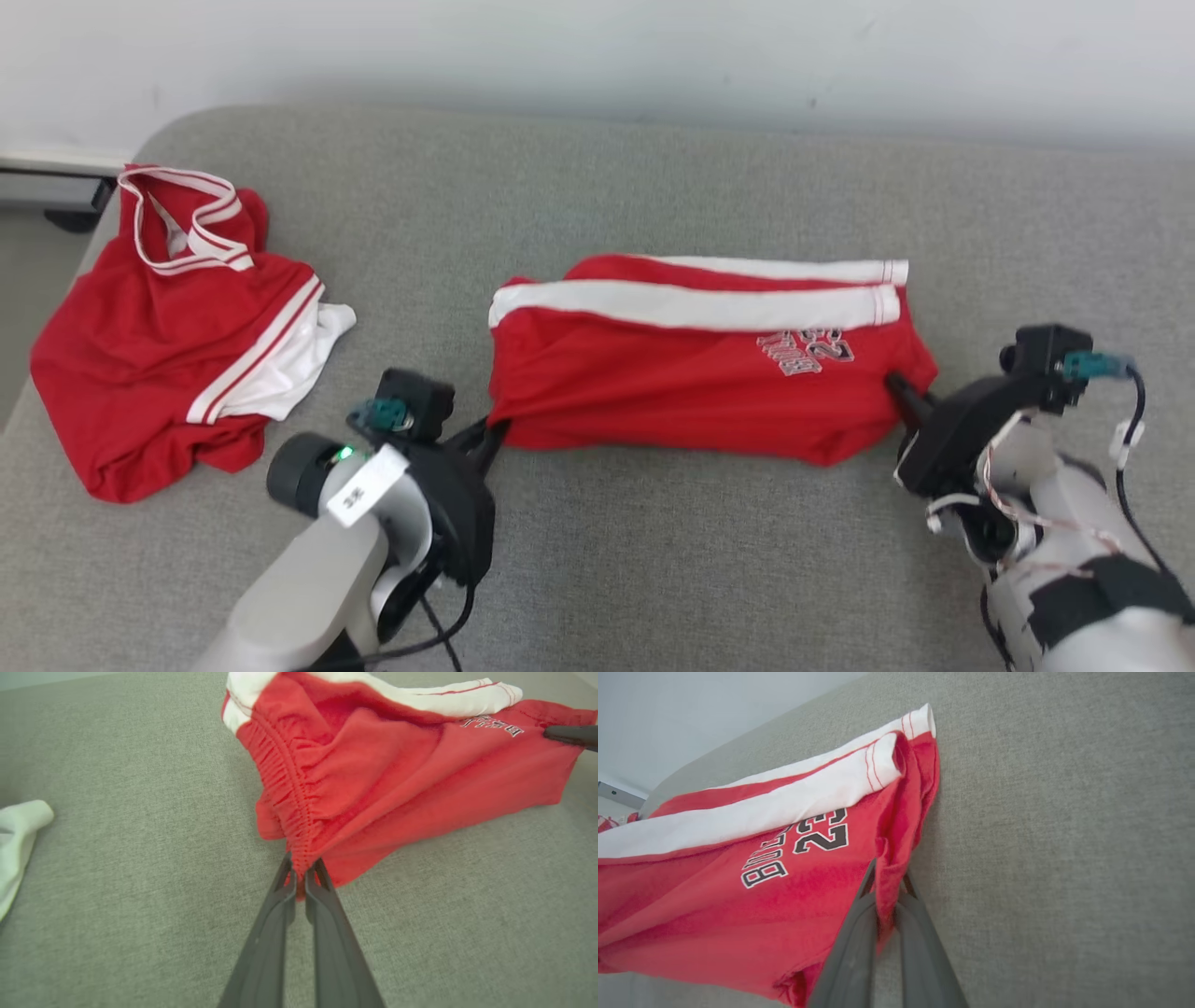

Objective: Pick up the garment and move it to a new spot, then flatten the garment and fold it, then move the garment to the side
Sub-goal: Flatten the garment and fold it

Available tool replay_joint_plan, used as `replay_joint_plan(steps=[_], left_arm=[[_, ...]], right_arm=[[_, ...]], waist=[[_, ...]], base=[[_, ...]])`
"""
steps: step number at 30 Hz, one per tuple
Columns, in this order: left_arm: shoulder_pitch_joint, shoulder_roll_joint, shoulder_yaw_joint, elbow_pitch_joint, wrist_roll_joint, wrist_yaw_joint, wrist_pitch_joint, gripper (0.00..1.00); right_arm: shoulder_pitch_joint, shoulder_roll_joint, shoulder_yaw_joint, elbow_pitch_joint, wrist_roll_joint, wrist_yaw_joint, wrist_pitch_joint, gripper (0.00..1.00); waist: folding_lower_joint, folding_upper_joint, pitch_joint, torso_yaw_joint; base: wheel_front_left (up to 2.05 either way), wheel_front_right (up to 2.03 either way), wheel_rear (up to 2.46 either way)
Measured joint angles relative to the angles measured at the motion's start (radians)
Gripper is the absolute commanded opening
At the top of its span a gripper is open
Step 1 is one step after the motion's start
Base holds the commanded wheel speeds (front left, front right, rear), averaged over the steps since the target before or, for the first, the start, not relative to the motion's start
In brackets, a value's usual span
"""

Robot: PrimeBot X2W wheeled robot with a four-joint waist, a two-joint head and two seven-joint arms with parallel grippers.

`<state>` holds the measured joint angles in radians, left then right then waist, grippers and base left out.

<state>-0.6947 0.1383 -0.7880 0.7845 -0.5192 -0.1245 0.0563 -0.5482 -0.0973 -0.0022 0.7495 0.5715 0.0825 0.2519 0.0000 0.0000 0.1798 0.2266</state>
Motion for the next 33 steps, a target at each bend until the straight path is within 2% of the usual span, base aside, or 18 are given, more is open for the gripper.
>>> replay_joint_plan(steps=[8, 16, 18, 21, 25, 27, 28, 29, 30, 33], left_arm=[[0.149, 0.087, -0.037, -0.136, -0.038, 0.000, -0.005, 0.00], [0.329, 0.192, -0.065, -0.355, -0.082, 0.000, 0.024, 0.00], [0.365, 0.214, -0.067, -0.413, -0.089, 0.000, 0.038, 0.00], [0.381, 0.233, -0.072, -0.483, -0.099, 0.000, 0.071, 0.02], [0.381, 0.244, -0.073, -0.519, -0.122, 0.002, 0.129, 0.15], [0.379, 0.247, -0.071, -0.517, -0.122, 0.022, 0.158, 0.44], [0.378, 0.251, -0.071, -0.516, -0.121, 0.036, 0.175, 0.63], [0.377, 0.254, -0.071, -0.513, -0.120, 0.047, 0.192, 1.00], [0.377, 0.260, -0.073, -0.511, -0.117, 0.052, 0.211, 1.00], [0.377, 0.272, -0.073, -0.511, -0.116, 0.072, 0.248, 1.00]], right_arm=[[0.263, 0.007, -0.004, -0.198, 0.040, 0.023, -0.014, 0.00], [0.547, 0.016, -0.007, -0.456, 0.065, 0.023, 0.004, 0.00], [0.593, 0.017, -0.022, -0.521, 0.074, 0.021, 0.006, 0.00], [0.639, 0.012, -0.035, -0.591, 0.080, -0.002, 0.033, 0.00], [0.668, 0.009, -0.031, -0.640, 0.079, -0.036, 0.081, 0.00], [0.667, 0.009, -0.030, -0.659, 0.078, -0.054, 0.099, 0.00], [0.666, 0.008, -0.026, -0.663, 0.076, -0.065, 0.112, 0.00], [0.667, 0.006, -0.022, -0.665, 0.068, -0.072, 0.126, 0.20], [0.667, 0.002, -0.017, -0.665, 0.056, -0.082, 0.140, 1.00], [0.672, -0.010, -0.014, -0.669, 0.027, -0.114, 0.167, 1.00]], waist=[[-0.0001, 0.0000, -0.089, -0.009], [-0.0002, -0.0001, -0.162, -0.028], [-0.0002, -0.0001, -0.170, -0.035], [-0.0002, 0.0000, -0.174, -0.044], [-0.0001, 0.0000, -0.161, -0.046], [0.0000, 0.0000, -0.152, -0.047], [0.0000, 0.0000, -0.147, -0.048], [0.0000, 0.0000, -0.143, -0.050], [0.0000, 0.0000, -0.139, -0.051], [0.0001, 0.0000, -0.129, -0.053]], base=[[0.00, 0.00, 0.00], [0.00, 0.00, 0.00], [0.00, 0.00, 0.00], [0.00, 0.00, 0.00], [0.00, 0.00, 0.00], [0.00, 0.00, 0.00], [0.00, 0.00, 0.00], [0.00, 0.00, 0.00], [0.00, 0.00, 0.00], [0.00, 0.00, 0.00]])
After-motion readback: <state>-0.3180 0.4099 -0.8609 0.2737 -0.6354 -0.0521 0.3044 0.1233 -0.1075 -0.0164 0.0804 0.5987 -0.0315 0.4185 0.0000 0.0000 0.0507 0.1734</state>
